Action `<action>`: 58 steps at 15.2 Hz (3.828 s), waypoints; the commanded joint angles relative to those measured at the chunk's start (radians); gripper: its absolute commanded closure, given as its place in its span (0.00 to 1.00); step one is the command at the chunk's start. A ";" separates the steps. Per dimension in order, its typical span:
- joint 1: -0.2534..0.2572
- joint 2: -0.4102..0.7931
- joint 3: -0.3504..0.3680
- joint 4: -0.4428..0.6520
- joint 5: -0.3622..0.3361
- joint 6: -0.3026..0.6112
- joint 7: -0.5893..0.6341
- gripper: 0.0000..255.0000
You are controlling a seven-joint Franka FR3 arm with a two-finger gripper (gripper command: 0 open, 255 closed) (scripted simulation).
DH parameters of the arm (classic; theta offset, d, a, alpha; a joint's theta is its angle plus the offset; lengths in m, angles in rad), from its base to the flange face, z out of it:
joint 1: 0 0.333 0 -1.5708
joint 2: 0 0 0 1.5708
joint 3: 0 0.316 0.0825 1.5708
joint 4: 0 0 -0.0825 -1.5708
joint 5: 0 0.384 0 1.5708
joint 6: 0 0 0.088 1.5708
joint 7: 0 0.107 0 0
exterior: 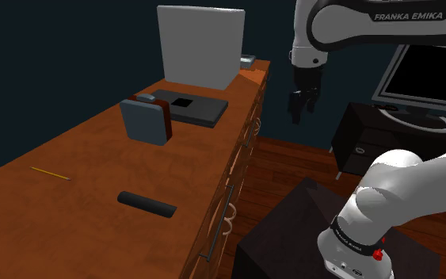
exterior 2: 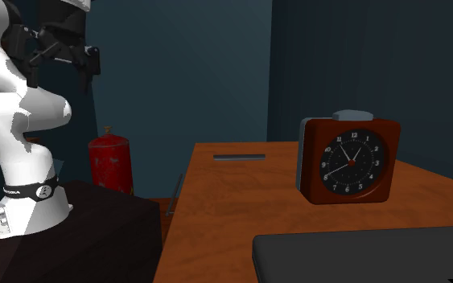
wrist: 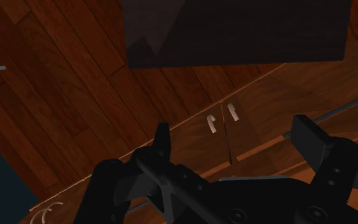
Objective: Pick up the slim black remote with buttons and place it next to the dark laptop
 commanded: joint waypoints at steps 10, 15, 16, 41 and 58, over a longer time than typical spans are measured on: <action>0.088 0.184 0.106 -0.013 0.114 0.221 0.072 0.00; 0.132 0.312 0.165 0.018 0.158 0.338 0.106 0.00; 0.140 0.339 0.177 0.027 0.165 0.360 0.112 0.00; 0.354 1.106 0.389 0.566 0.039 0.681 0.328 0.00; 0.373 1.174 0.379 0.548 0.009 0.765 0.347 1.00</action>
